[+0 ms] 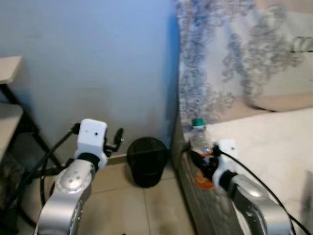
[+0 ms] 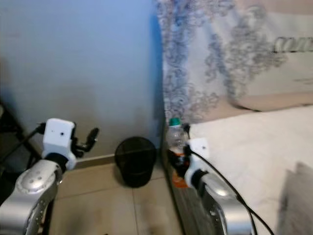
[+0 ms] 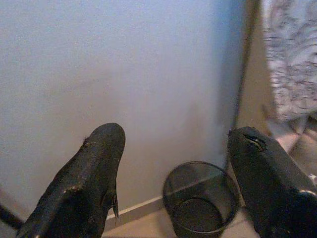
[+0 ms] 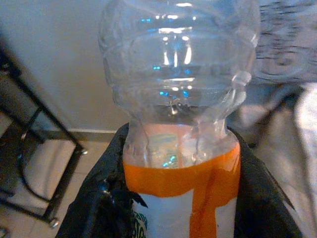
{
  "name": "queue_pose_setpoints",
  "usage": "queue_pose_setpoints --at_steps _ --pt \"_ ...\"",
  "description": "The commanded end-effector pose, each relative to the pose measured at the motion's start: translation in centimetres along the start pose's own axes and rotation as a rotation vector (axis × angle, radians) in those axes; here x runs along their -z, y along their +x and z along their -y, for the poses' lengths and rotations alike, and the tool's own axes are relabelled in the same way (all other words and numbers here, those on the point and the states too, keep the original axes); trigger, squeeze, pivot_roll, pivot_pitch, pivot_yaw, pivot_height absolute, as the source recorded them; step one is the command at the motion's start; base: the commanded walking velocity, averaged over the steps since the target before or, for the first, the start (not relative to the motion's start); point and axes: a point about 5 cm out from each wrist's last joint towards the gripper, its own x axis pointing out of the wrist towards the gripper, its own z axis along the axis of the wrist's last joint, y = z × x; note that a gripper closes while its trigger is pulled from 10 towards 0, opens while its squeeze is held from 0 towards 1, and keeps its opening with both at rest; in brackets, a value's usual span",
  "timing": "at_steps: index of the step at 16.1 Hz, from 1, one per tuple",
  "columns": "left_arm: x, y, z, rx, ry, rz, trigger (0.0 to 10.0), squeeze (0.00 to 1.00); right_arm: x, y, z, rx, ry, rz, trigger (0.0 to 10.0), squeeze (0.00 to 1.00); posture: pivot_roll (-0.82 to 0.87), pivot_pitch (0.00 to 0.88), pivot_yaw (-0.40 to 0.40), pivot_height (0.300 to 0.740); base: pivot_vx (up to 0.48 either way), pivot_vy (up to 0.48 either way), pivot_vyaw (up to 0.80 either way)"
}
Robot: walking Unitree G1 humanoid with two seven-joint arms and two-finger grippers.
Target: Clean up the room
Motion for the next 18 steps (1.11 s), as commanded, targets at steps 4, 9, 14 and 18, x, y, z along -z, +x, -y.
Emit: queue_pose_setpoints --at_steps 4,9,14,18 --pt "0.07 0.03 -0.04 0.002 -0.01 -0.008 10.0 0.0 -0.57 0.15 0.78 0.041 0.018 0.03 10.0 0.0 0.07 0.0 0.007 0.74 0.307 0.0 0.2" --pt "-0.01 0.13 -0.1 0.004 -0.01 -0.007 10.0 0.0 -0.59 0.28 0.83 0.044 0.027 0.032 10.0 0.0 0.07 0.0 0.005 0.74 0.337 0.0 0.0" --pt "0.13 0.06 0.04 0.011 -0.009 -0.01 10.0 0.0 -0.57 0.41 0.77 0.044 -0.015 0.023 10.0 0.0 0.07 0.0 0.002 0.74 0.338 0.0 0.16" --pt "0.14 0.14 0.14 0.02 -0.006 -0.011 10.0 0.0 -0.46 0.46 1.28 0.074 0.023 0.027 10.0 0.0 0.07 0.0 0.004 0.74 0.339 0.0 0.2"
